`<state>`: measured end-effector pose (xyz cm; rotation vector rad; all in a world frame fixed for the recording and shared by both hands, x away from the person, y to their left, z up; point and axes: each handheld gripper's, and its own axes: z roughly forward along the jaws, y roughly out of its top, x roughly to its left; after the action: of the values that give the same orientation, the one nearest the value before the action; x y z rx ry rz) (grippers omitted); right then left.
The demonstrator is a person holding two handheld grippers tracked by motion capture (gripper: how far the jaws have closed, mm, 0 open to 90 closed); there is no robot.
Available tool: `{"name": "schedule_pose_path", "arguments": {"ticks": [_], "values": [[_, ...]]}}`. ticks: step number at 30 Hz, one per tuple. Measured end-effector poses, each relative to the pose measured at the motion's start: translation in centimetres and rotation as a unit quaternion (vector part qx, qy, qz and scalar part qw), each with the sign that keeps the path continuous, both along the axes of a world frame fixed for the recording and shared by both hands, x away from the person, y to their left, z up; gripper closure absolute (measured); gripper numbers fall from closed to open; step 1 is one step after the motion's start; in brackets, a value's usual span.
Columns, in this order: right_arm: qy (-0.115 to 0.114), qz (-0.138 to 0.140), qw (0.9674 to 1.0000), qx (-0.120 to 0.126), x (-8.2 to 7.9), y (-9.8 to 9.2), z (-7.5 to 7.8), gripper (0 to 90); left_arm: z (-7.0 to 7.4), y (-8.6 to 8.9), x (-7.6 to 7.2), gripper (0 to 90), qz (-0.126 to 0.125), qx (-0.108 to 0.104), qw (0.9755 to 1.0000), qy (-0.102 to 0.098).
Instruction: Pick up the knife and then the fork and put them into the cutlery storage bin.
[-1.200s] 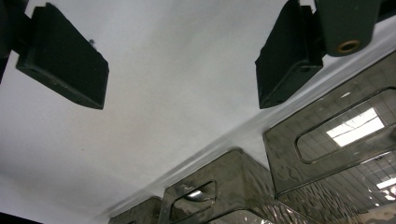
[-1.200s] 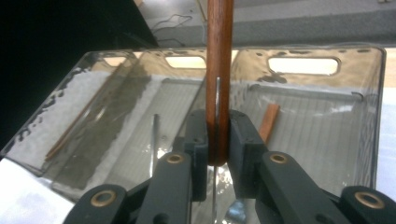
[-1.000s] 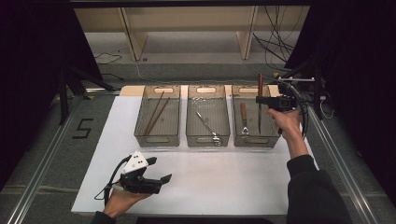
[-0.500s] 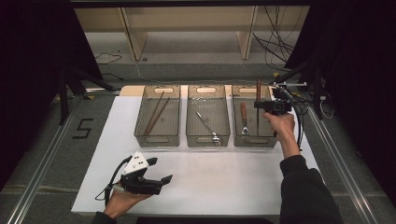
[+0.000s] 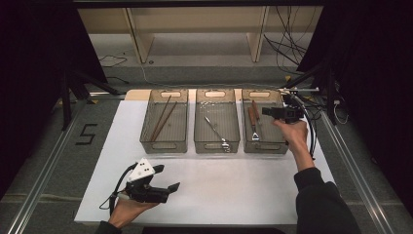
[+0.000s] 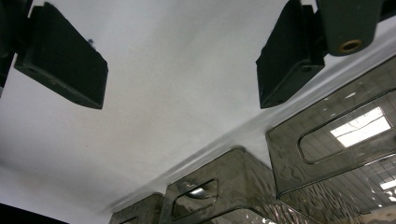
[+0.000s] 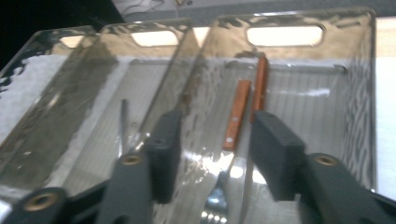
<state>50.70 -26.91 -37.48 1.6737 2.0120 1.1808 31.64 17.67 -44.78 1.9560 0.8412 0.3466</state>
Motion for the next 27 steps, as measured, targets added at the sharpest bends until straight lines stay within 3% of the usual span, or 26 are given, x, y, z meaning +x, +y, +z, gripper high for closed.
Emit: {"name": "schedule_pose_path", "arguments": {"ticks": [6, 12, 19, 27], "values": [[-0.031, 0.068, 0.9972, -0.008, -2.9, 1.5, 0.1, 39.8, 0.0, 0.2, 0.1, 15.9, 0.005, -0.006, 1.0, 0.003], [-0.052, 0.115, 0.992, 0.008, -6.8, 2.6, -0.5, 34.3, 0.0, 0.4, 0.2, 15.8, 0.008, -0.012, 0.9999, 0.008], [-0.074, 0.143, 0.9866, 0.027, -10.6, 2.9, -1.3, 30.3, 0.1, 0.6, 0.3, 15.7, 0.01, -0.022, 0.9995, 0.02], [-0.089, 0.16, 0.9822, 0.04, -13.8, 2.9, -2.8, 28.0, 0.1, 0.7, 0.3, 15.7, 0.011, -0.03, 0.9992, 0.026]]}}
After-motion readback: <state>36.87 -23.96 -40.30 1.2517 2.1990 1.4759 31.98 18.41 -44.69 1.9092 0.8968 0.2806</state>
